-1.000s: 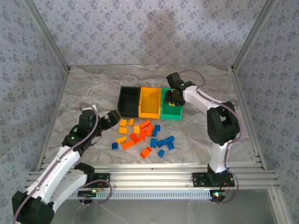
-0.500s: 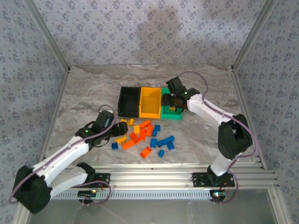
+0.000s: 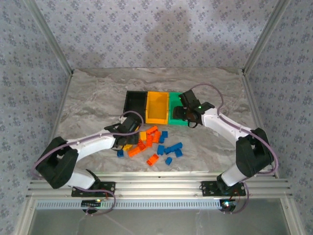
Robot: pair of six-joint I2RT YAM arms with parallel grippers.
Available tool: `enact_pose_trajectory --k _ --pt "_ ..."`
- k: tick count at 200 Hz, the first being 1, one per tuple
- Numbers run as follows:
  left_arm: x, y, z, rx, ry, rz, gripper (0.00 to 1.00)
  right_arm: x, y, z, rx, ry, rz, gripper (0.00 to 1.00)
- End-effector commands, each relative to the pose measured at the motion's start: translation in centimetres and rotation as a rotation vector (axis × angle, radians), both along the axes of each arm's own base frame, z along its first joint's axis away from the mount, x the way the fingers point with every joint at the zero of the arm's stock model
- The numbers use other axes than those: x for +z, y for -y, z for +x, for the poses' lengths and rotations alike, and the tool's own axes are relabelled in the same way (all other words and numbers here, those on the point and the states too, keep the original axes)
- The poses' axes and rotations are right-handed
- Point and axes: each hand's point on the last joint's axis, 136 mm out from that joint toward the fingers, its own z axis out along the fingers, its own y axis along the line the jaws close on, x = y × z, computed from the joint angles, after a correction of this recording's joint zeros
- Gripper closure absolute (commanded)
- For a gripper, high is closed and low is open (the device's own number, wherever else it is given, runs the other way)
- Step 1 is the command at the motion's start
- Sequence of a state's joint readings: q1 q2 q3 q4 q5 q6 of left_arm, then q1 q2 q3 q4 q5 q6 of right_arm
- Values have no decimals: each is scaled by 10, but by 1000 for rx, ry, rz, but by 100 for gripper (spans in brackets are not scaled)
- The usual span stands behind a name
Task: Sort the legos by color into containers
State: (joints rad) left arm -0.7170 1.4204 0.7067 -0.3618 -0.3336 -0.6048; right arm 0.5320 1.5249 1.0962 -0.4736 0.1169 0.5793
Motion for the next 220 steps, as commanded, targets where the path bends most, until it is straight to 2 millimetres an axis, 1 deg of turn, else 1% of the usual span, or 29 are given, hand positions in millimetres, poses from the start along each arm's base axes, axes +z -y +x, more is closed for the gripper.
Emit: enact_pose_trajectory --k 1,25,64,88,98,114,120,137,153,163,172,181,186,198,201,205,220 --pt "5 -3 22 25 68 32 23 11 3 -3 -13 27 15 30" --pt "-3 0 25 24 62 19 27 14 6 -4 -16 38 12 30" --pt "-15 2 21 19 32 14 42 20 11 -6 -28 48 16 30" --pt "-15 5 17 13 19 -13 53 23 15 -8 -42 50 24 30" --pt "-12 6 15 6 21 -18 55 24 18 -8 -48 51 25 30" --pt "1 10 10 -10 37 -35 58 26 23 -10 -66 56 34 29" --pt "8 12 8 -22 47 -42 59 28 24 -10 -72 62 40 30" --pt "35 24 3 -53 82 -77 61 25 34 -14 -97 62 43 30" --pt "66 46 0 -109 133 -125 61 21 46 -20 -138 63 49 29" --pt "84 64 1 -145 162 -166 61 15 54 -26 -165 58 52 29" --pt "99 86 4 -183 182 -210 61 9 62 -31 -193 54 55 29" --pt "109 109 9 -221 188 -247 61 3 70 -36 -222 45 62 30" --pt "117 123 14 -240 197 -271 61 0 73 -39 -233 43 67 30" --pt "127 154 28 -280 201 -310 60 -6 80 -44 -253 38 75 29" --pt "126 161 30 -290 196 -312 61 -6 81 -46 -256 35 74 29" --pt "132 172 36 -302 202 -328 61 -8 83 -48 -259 30 72 29" --pt "138 206 55 -337 215 -366 61 -13 89 -57 -268 15 59 29"
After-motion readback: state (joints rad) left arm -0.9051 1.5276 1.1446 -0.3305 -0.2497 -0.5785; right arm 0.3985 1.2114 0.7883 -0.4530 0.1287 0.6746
